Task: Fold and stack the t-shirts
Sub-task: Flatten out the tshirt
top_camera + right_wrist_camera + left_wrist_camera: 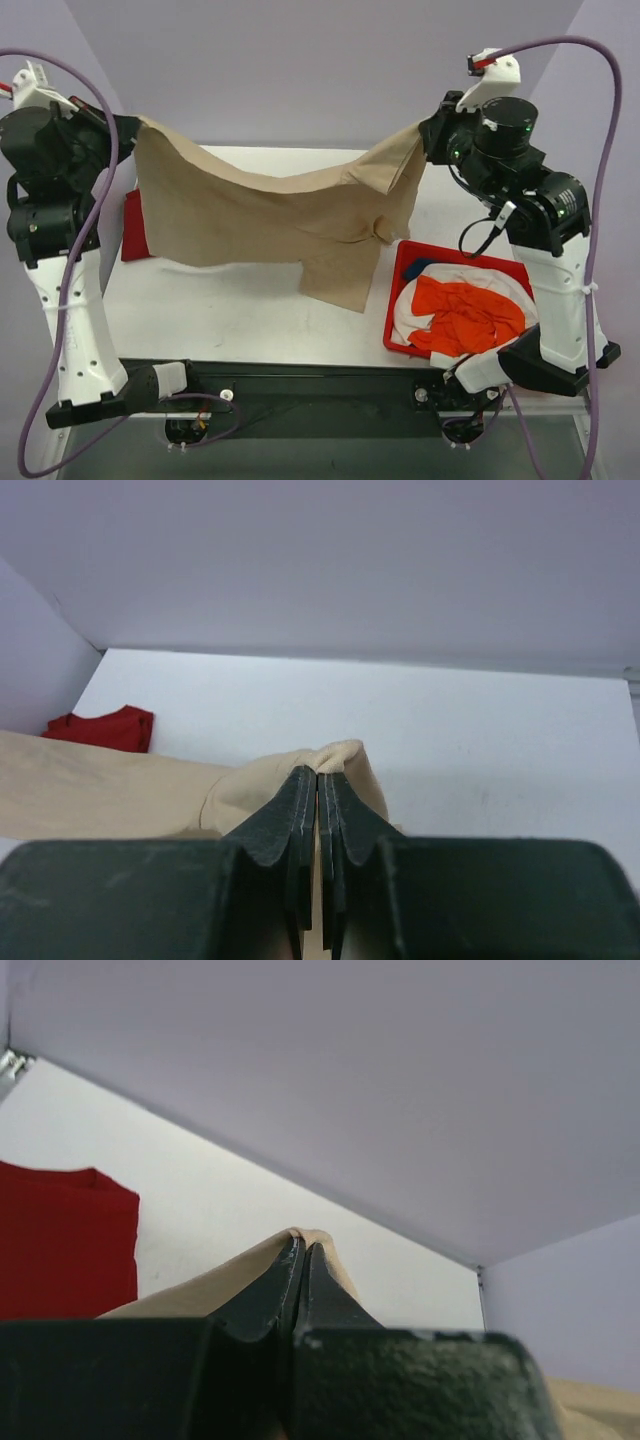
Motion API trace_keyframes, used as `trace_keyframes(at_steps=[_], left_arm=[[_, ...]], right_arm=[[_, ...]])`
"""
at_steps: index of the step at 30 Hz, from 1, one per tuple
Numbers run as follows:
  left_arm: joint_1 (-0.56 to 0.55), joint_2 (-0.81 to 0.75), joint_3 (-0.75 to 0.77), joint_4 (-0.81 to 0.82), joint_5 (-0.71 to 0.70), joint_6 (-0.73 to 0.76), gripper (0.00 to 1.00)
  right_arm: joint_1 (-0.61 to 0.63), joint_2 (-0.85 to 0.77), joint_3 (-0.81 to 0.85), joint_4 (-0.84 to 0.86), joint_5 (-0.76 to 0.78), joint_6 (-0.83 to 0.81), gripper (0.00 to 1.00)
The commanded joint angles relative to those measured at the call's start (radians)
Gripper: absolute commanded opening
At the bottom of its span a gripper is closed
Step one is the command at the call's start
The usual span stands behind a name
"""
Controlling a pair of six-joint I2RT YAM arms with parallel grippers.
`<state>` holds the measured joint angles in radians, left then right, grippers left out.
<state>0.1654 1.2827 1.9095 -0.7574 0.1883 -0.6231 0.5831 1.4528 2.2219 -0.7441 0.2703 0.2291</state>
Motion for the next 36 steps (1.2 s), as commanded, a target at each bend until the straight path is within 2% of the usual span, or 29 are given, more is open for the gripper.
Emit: trace_keyframes(at_steps=[1,7,11,16,20,27,31,36], left_arm=[[0.005,-0.109,0.088,0.066,-0.114,-0.040,0.00],[0.005,-0.216,0.100,0.150,-0.257,-0.047,0.00],[0.003,-0.252,0.004,0.243,-0.291,-0.046,0.00],[0.003,-0.189,-0.191,0.328,-0.188,-0.115,0.00],[0.000,-0.062,-0.236,0.386,-0.109,-0.132,0.00],[0.002,0.066,-0.121,0.455,-0.096,-0.170,0.00],[0.003,0.070,-0.053,0.480,-0.093,-0.201,0.00],[0.003,-0.037,-0.087,0.573,-0.139,-0.247,0.00]], right_arm=[[0.009,-0.075,-0.004,0.104,0.044,-0.073,0.00],[0.012,-0.140,-0.036,0.235,0.064,-0.122,0.00],[0.008,-0.111,-0.048,0.313,0.087,-0.181,0.00],[-0.017,0.033,-0.031,0.364,0.078,-0.223,0.00],[-0.055,0.159,0.014,0.396,0.067,-0.257,0.00],[-0.089,0.319,0.168,0.416,0.073,-0.272,0.00],[-0.089,0.293,0.168,0.468,0.083,-0.287,0.00],[-0.080,0.218,0.124,0.529,0.087,-0.297,0.00]])
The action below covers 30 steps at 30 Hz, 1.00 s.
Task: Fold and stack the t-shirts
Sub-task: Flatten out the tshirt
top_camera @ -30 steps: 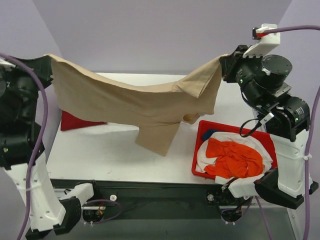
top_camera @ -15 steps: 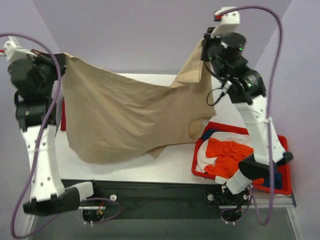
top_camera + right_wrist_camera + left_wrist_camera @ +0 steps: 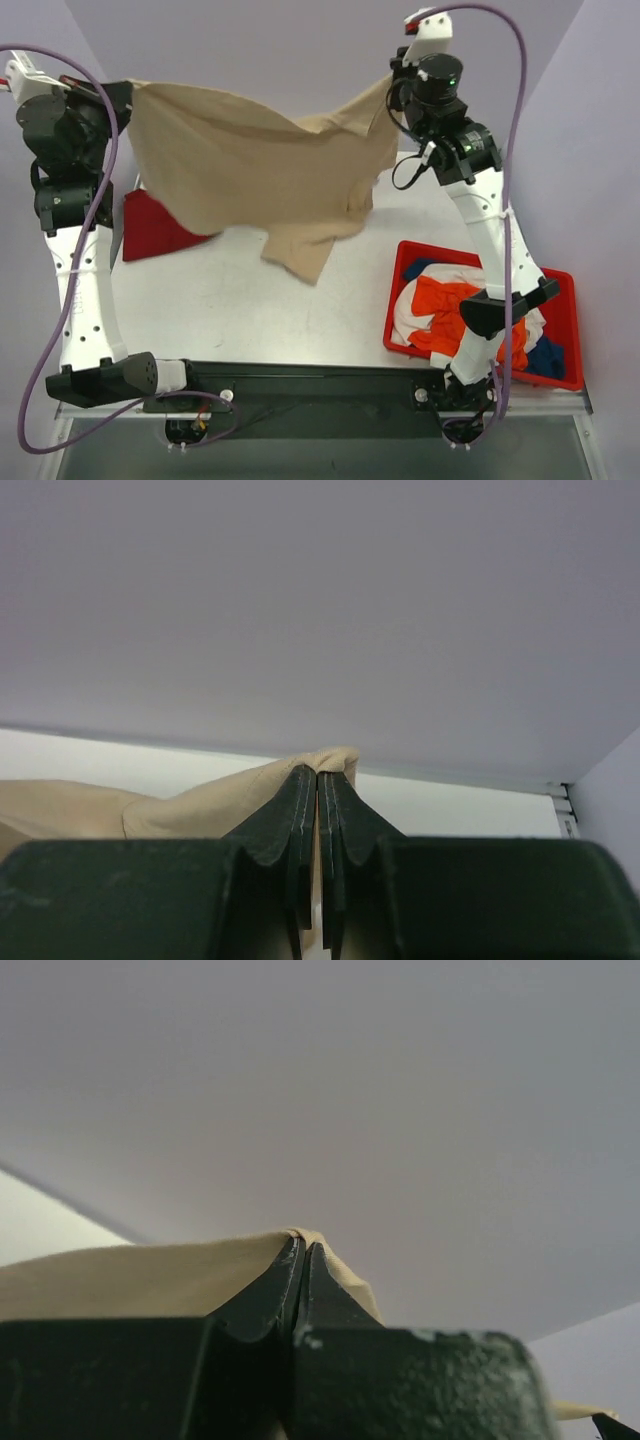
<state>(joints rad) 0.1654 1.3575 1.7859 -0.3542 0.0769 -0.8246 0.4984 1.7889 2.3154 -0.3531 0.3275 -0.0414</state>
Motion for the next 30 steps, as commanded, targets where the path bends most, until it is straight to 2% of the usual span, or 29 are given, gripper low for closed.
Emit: trace_keyframes(at_steps=[1,6,10,14,21,25,27,28,30], left_arm=[[0.003,-0.160,0.006,0.187,-0.040,-0.050,0.00],[0.002,-0.317,-0.062,0.238,-0.184,-0.041,0.00],[0.002,-0.446,-0.080,0.259,-0.316,0.018,0.00],[0.002,-0.494,-0.048,0.287,-0.410,0.100,0.00],[0.003,-0.502,-0.029,0.327,-0.433,0.124,0.00],[0.002,-0.465,-0.100,0.339,-0.404,0.093,0.00],[0.002,-0.430,-0.149,0.328,-0.388,0.081,0.00],[0.003,-0.417,-0.210,0.330,-0.367,0.078,0.00],[0.002,-0.384,-0.285,0.316,-0.355,0.076,0.00]], right_arm=[[0.012,-0.137,0.018,0.152,0.031,-0.028,0.00],[0.069,-0.271,-0.089,0.311,0.036,-0.096,0.00],[0.152,-0.324,-0.094,0.431,0.057,-0.210,0.00],[0.210,-0.355,-0.080,0.499,0.056,-0.265,0.00],[0.220,-0.381,-0.067,0.571,0.005,-0.255,0.00],[0.192,-0.329,-0.071,0.579,0.036,-0.279,0.00],[0.149,-0.278,-0.086,0.541,0.035,-0.221,0.00],[0.078,-0.257,-0.091,0.516,0.028,-0.181,0.00],[0.007,-0.179,-0.103,0.461,0.012,-0.045,0.00]])
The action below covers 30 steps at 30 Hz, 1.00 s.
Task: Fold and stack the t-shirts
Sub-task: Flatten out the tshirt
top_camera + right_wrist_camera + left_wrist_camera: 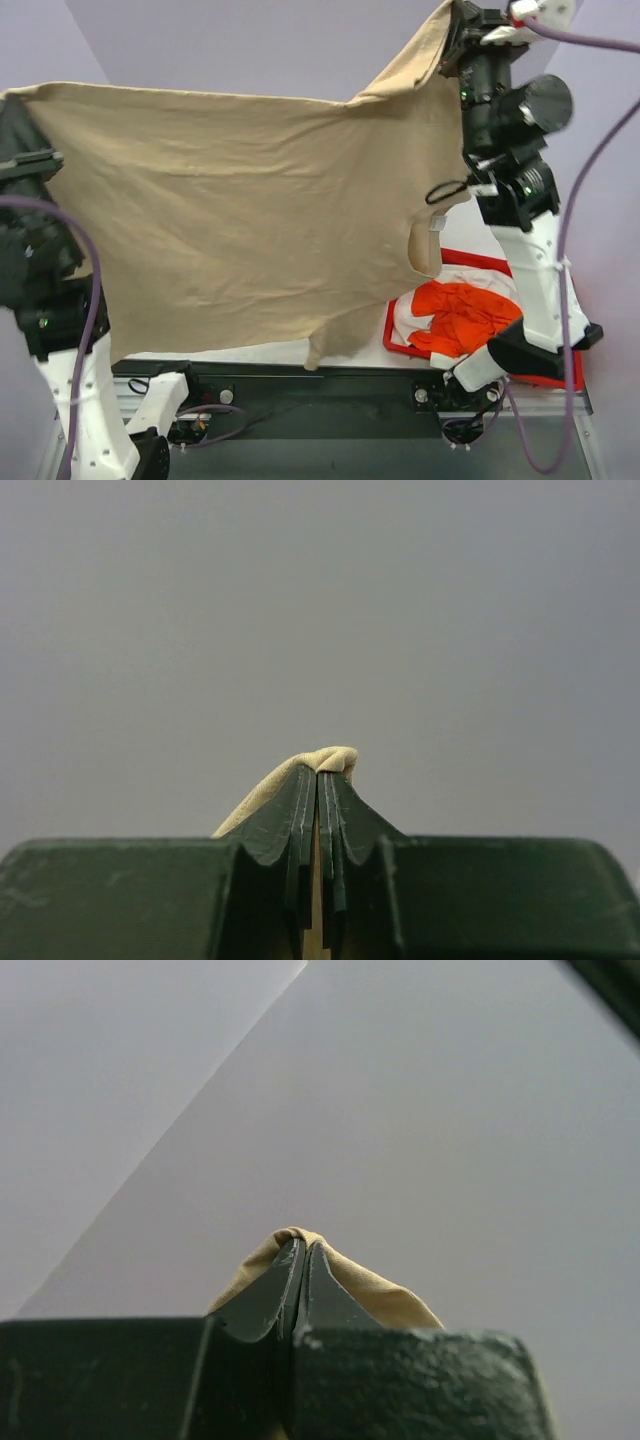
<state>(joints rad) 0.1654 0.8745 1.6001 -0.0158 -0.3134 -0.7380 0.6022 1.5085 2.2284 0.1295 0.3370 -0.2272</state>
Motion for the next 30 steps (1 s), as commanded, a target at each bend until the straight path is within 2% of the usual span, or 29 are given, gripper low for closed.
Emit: trace_keyframes(at_steps=[1,2,4,5,6,7,8,9,11,12,13,19,22,30], left_arm=[[0.000,0.139,-0.136,-0.024,0.045,-0.002,0.00],[0.000,0.165,-0.213,-0.030,0.049,0.008,0.00],[-0.003,0.271,-0.261,-0.033,0.071,0.073,0.00],[-0.003,0.317,-0.270,-0.065,0.088,0.086,0.02],[0.005,0.422,-0.250,-0.111,0.127,0.088,0.18],[0.005,0.475,-0.224,-0.165,0.148,0.088,0.31],[0.006,0.518,-0.171,-0.258,0.181,0.086,0.45],[0.005,0.588,-0.151,-0.306,0.213,0.083,0.65],[-0.006,0.623,-0.143,-0.361,0.270,0.084,0.79],[-0.009,0.624,-0.164,-0.368,0.281,0.084,0.84],[-0.009,0.617,-0.183,-0.366,0.283,0.081,0.85],[-0.010,0.497,-0.318,-0.378,0.298,0.091,0.87],[-0.024,0.440,-0.377,-0.410,0.286,0.112,0.87],[-0.067,0.336,-0.558,-0.504,0.309,0.207,0.88]], right_arm=[[-0.122,0.134,-0.024,-0.059,0.000,0.166,0.00],[-0.166,0.210,-0.029,-0.076,0.000,0.179,0.00],[-0.199,0.318,0.020,-0.175,0.008,0.216,0.00],[-0.232,0.446,0.061,-0.230,0.011,0.226,0.00],[-0.248,0.514,0.174,-0.367,-0.009,0.305,0.04],[-0.261,0.577,0.221,-0.437,-0.022,0.336,0.17],[-0.281,0.663,0.243,-0.494,-0.053,0.366,0.37],[-0.289,0.682,0.244,-0.574,-0.071,0.420,0.75],[-0.301,0.653,0.090,-0.594,-0.093,0.471,0.99],[-0.308,0.629,0.023,-0.594,-0.101,0.491,1.00],[-0.311,0.583,-0.101,-0.596,-0.105,0.523,1.00],[-0.303,0.423,-0.410,-0.593,-0.200,0.577,1.00],[-0.285,0.374,-0.481,-0.590,-0.292,0.598,1.00],[-0.141,0.280,-0.700,-0.593,-0.403,0.647,1.00]])
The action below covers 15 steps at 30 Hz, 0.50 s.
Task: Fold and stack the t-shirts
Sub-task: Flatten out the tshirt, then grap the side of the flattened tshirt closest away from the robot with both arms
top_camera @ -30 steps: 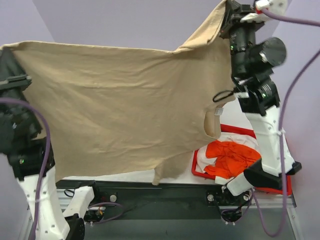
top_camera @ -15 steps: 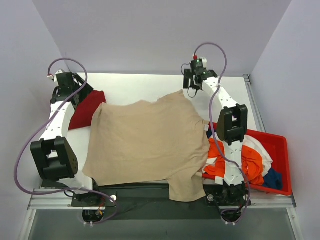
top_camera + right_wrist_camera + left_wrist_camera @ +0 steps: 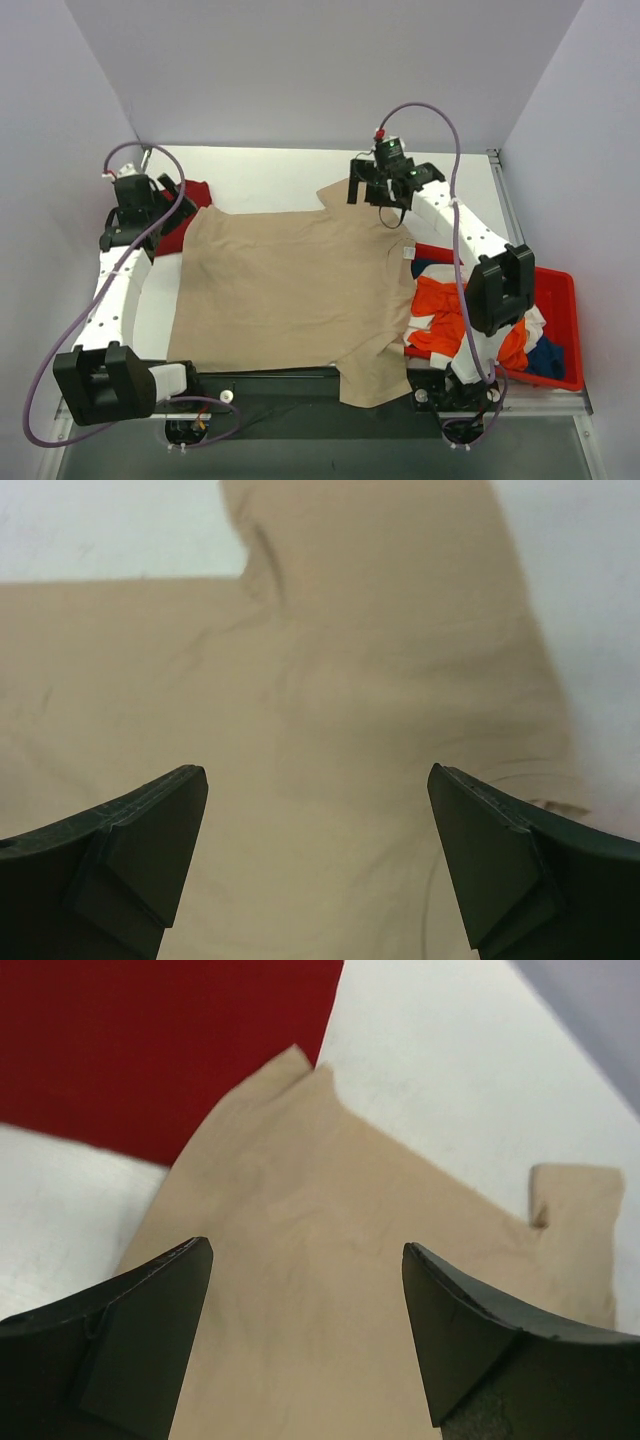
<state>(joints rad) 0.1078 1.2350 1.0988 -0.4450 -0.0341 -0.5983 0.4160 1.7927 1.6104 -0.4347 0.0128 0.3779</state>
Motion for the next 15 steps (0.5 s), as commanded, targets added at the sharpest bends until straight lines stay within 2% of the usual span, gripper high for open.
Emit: trace_keyframes(at_steps=[1,7,15], left_arm=[[-0.013,-0.029,-0.072,-0.090,0.034,0.075,0.88],[-0.051,-0.035,-0.200,-0.101,0.126,0.101,0.88],[-0.100,0.043,-0.306,-0.002,0.256,0.095,0.88]], right_arm=[[0.056,-0.009,-0.098,-0.027,-0.089,0.053,1.00],[0.106,0.019,-0.202,-0.033,-0.132,0.113,0.99],[0.103,0.109,-0.188,-0.101,-0.085,0.138,0.98]])
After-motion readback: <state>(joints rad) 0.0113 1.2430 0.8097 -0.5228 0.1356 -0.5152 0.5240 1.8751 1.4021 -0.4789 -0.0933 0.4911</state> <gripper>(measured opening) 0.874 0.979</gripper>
